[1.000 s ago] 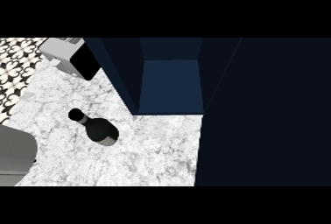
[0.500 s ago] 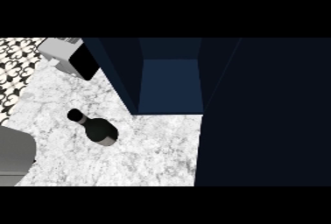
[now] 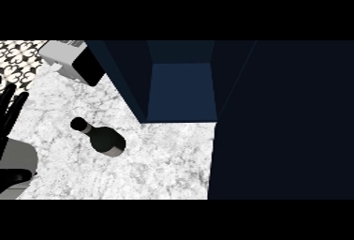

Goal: Pick up the wine, place it into the cabinet and close the cabinet

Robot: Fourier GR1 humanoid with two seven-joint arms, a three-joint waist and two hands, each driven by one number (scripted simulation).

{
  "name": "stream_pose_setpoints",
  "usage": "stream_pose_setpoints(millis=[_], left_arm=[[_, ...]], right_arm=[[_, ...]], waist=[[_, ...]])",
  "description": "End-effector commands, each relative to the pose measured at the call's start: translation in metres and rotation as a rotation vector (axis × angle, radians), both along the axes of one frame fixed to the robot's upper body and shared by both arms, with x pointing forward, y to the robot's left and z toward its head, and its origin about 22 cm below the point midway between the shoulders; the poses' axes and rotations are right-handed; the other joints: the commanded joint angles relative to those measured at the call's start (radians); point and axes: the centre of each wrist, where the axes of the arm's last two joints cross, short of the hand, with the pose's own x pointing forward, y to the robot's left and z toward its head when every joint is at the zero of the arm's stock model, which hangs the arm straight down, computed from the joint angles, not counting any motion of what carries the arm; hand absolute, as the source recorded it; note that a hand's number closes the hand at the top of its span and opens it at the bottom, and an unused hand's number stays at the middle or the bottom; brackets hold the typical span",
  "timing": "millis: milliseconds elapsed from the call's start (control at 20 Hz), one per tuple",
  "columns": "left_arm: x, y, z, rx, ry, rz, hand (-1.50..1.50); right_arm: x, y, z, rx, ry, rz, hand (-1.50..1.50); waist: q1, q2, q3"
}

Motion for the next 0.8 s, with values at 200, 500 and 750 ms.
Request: stream_pose_setpoints(millis=[200, 500, 750], left_arm=[[0.032, -0.005, -0.057, 0.039, 0.049, 0.064, -1.5], [0.032, 0.009, -0.097, 0.083, 0.06, 0.157, -1.5], [0.025, 0.024, -0.136, 0.075, 0.116, 0.111, -1.5]], right_arm=[[-0.026, -0.008, 0.021, 0.06, -0.035, 0.066, -1.5], [-0.031, -0.019, 0.017, 0.059, -0.053, 0.069, -1.5], [-0.03, -0.017, 0.022, 0.051, -0.046, 0.064, -1.5]], waist=[[-0.001, 0.002, 0.0], [-0.002, 0.001, 0.001], [0.006, 0.001, 0.0]])
